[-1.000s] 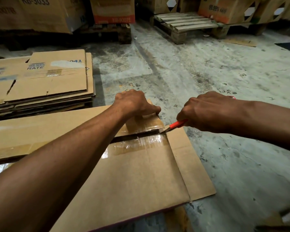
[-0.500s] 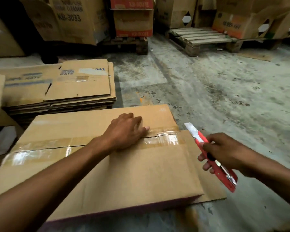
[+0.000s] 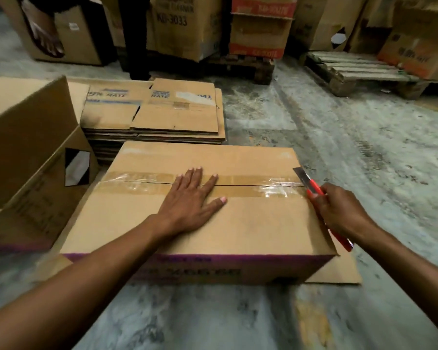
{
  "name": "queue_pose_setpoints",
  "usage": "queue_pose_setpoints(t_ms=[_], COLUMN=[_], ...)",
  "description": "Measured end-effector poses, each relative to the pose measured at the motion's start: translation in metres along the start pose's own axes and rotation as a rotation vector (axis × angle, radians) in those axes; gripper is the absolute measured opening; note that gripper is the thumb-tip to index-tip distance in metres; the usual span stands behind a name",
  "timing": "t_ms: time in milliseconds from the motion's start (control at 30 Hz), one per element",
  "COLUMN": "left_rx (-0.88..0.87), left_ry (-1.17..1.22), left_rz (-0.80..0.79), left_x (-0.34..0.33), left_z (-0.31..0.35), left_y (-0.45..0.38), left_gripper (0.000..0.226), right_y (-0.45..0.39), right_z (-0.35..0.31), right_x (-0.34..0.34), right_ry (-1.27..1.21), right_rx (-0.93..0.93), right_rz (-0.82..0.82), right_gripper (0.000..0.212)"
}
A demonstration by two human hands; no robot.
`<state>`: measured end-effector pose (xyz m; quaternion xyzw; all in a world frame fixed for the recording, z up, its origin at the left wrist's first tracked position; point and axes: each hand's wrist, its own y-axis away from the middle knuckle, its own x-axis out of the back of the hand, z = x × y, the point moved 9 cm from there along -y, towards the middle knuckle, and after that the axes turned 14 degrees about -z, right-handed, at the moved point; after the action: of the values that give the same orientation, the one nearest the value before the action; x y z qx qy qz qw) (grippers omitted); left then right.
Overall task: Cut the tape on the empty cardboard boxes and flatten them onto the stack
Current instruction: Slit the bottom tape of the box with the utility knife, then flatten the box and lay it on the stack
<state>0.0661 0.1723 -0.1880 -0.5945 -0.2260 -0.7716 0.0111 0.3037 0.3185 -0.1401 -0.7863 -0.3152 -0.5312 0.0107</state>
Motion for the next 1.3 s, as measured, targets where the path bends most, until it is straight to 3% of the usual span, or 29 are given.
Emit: queue_pose_setpoints(t_ms=[167,300,433,667,867,1000,1200,1300], left_rx=[-0.06,0.031,0.166,0.165,0.166,0.172,0.266,0.408], left_ry=[0.097,0.112,0.1,0.099,0.105,0.14,0.268,0.372], left_rz=[0.077,0.203,0.177,0.154,0.173,0.228,0.356,0.382], left_x=[0.017,0.032,0.029,0.01,0.011,0.025,0.052,0.062], left_z=[-0.017,-0.05,-0.084,-0.094,-0.092,-0.093,-0.119,-0.154], left_y=[0.013,0.033,0.049,0.064,0.069,0.073,0.076,0.076], left_gripper=[0.059,0.052,0.056,0.063,0.063,0.061,0.055,0.064], right_y=[0.037,0.076,0.115,0.126,0.137,0.123,0.105,0.058], right_z=[-0.051,-0.099,-0.126,-0.107,-0.094,-0.114,-0.175,-0.149], right_x=[0.01,-0.038,-0.104,-0.232,-0.284,-0.253,-0.118,-0.035], right_ry=[0.336,0.326,0.347,0.65,0.894,0.728,0.205,0.071], right_rx=[0.251,0.524,0.71,0.761,0.864,0.775,0.755,0.565], right_rz=[0.216,-0.08,-0.333,-0.531,-0.538,-0.476,-0.303,0.036], right_gripper=[0.023,0.022,0.033,0.035,0.023,0.035,0.022,0.019])
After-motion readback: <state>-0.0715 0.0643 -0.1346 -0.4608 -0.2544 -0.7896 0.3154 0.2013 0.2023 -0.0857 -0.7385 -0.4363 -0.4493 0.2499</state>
